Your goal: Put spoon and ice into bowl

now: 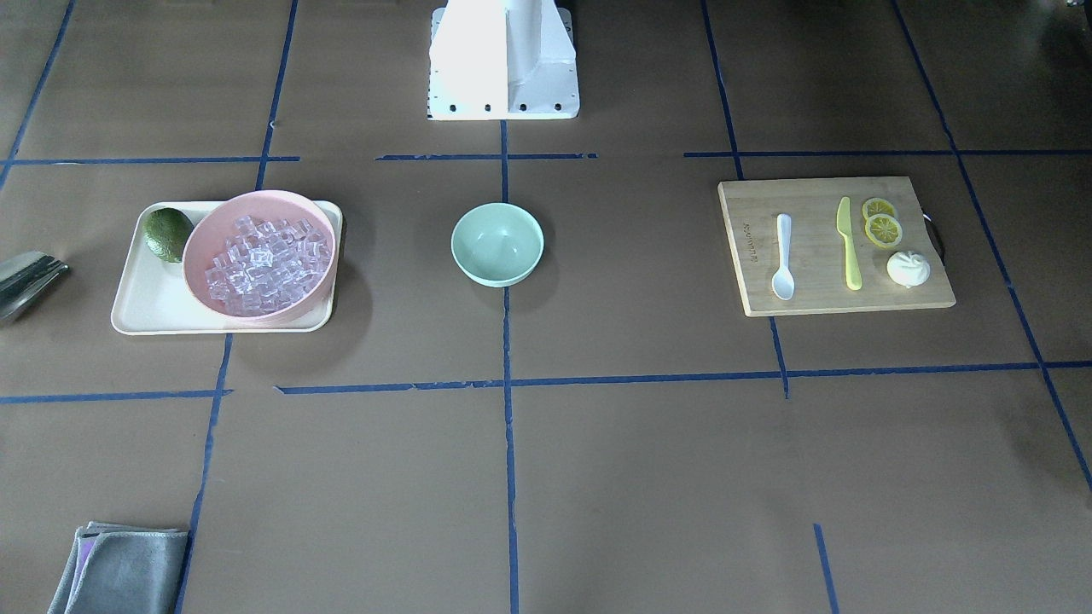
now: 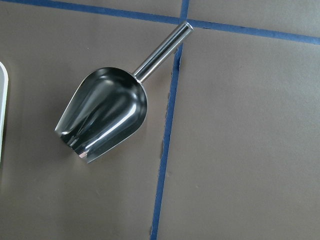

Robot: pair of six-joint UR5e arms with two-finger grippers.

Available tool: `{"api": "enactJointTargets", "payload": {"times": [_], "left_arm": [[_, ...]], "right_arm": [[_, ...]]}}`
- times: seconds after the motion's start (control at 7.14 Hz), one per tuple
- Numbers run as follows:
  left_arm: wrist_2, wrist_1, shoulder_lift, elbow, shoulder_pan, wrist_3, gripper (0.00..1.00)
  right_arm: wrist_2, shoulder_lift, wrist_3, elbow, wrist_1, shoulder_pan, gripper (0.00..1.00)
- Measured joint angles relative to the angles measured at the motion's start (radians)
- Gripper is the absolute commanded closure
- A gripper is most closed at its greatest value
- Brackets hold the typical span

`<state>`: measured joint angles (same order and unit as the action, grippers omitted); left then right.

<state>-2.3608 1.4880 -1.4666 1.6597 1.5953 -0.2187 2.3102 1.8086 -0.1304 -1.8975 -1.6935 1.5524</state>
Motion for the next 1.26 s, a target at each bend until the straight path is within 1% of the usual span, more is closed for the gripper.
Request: {"api": "enactJointTargets", "payload": {"times": [0.42, 0.84, 0.98, 1.26], "left_arm": [[0.001, 0.004, 0.0, 0.009, 0.0, 0.0, 0.0], [0.059, 0.021, -0.027, 0.011, -0.005, 0.005, 0.0], [0.066, 0.067, -0.046, 0.011, -0.006, 0.006, 0.0], [0.067, 0.225, -0.068, 0.012, -0.016, 0.008, 0.0]], "right_arm": [[0.0, 0.0, 0.002, -0.001, 0.0, 0.0, 0.0], [0.0, 0.0, 0.008, 0.001, 0.0, 0.0, 0.0], [0.0, 0.0, 0.009, 0.002, -0.001, 0.0, 0.0], [0.0, -0.001, 0.009, 0.002, -0.001, 0.0, 0.0]]}}
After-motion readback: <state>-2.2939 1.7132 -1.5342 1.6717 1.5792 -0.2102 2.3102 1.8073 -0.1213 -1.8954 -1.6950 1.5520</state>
